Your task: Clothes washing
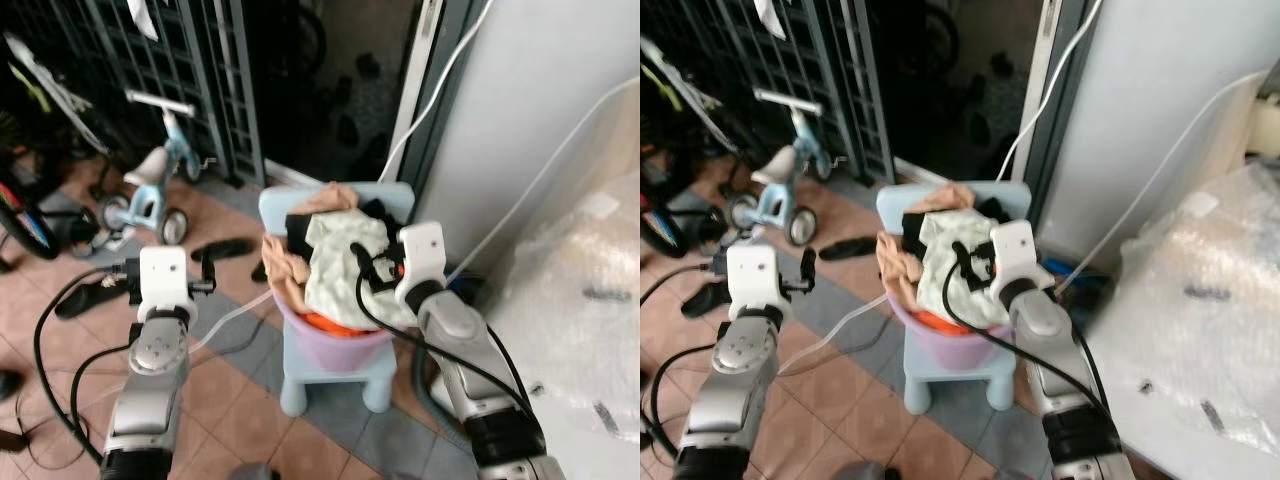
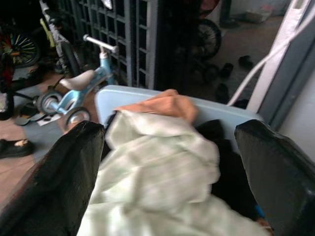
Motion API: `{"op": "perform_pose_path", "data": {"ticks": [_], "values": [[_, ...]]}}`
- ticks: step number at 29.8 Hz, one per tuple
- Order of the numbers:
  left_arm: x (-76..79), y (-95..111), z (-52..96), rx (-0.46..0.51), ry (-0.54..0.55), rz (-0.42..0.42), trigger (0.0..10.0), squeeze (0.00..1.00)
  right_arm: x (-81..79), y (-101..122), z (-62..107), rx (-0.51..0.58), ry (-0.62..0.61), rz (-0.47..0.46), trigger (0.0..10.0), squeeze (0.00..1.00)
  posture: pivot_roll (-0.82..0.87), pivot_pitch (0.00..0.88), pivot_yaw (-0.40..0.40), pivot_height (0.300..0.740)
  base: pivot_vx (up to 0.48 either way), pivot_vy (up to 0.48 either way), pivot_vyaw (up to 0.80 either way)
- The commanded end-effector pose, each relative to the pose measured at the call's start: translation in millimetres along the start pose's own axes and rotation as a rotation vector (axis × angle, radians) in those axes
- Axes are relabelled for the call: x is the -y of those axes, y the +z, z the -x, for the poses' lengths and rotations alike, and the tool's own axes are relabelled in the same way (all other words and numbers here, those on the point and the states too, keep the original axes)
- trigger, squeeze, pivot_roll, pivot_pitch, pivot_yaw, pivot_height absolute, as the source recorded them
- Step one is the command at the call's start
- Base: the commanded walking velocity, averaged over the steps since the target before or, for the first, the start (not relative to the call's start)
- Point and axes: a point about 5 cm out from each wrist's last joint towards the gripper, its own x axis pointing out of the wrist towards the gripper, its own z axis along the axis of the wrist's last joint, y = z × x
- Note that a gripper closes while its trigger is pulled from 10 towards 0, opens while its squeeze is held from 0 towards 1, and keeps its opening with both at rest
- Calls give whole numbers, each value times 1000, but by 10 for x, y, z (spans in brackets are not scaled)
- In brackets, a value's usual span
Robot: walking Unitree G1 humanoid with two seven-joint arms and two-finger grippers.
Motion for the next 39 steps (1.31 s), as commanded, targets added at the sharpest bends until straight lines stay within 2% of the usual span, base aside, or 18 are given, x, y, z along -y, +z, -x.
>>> {"op": "perform_pose_path", "data": {"ticks": [1,10,21,27,30,31,35,39], "values": [[47,-20,18,-15,-14,-2,10000,0,46,-30,9,-19,-21,-8,10000,0,-7,0,15,740,368,0,0],[25,-36,40,-36,-7,-14,10000,0,21,-115,-37,-95,24,35,10000,0,11,0,10,740,147,0,0],[-57,-56,195,-49,12,-13,10000,0,78,-325,-130,-271,24,107,10000,0,70,0,-29,740,0,0,0],[-139,-91,335,-79,47,-16,10000,0,16,-419,-176,-333,67,133,10000,0,113,17,-63,740,0,0,0],[-182,-101,444,-93,71,-19,10000,0,-28,-465,-200,-362,76,155,10000,0,142,55,-82,740,0,0,0],[-203,-112,521,-105,83,-23,10000,0,-47,-501,-214,-385,66,156,10000,0,162,80,-94,740,0,0,0],[-228,-130,671,-133,96,-31,10000,0,-74,-556,-245,-420,48,160,10000,0,180,106,-103,740,0,0,0],[-230,-130,791,-147,86,-48,10000,0,-158,-593,-344,-441,32,114,10000,0,209,135,-113,740,0,0,0]]}}
